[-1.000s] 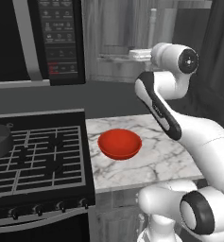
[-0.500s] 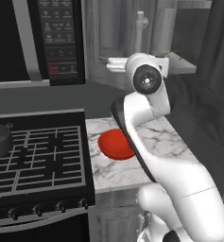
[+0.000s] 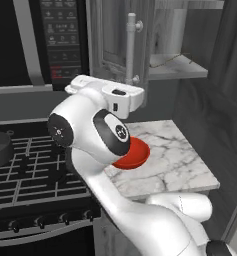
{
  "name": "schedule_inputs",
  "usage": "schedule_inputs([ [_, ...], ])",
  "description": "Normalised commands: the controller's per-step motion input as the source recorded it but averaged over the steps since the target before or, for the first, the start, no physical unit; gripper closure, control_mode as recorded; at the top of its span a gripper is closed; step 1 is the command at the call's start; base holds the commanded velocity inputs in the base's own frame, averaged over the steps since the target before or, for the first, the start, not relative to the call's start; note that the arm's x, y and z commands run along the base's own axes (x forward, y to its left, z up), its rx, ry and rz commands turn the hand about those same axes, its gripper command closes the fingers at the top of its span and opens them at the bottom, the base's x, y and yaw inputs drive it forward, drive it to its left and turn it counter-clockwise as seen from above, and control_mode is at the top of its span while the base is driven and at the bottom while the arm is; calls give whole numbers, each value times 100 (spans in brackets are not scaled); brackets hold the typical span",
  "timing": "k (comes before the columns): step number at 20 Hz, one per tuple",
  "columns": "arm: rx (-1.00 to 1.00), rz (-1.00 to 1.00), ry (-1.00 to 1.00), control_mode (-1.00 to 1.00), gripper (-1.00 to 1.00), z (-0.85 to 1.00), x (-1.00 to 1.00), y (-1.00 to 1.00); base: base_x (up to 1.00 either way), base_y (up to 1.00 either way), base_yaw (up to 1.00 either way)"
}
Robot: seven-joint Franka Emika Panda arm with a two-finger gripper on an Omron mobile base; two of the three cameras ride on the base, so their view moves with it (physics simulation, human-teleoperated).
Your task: Open the cabinet and move the ladle to the pot. Then close the cabinet.
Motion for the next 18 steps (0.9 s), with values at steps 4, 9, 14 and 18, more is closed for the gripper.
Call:
schedule_inputs([
  [4, 1, -20, 12, -100, 100, 58, -57, 7, 0, 0, 0],
  [9, 5, -12, 20, -100, 100, 53, -69, -1, 0, 0, 0],
  [14, 15, 0, 23, -100, 100, 22, -44, -63, 0, 0, 0],
  [18, 17, 2, -3, -100, 100, -9, -28, -44, 0, 0, 0],
])
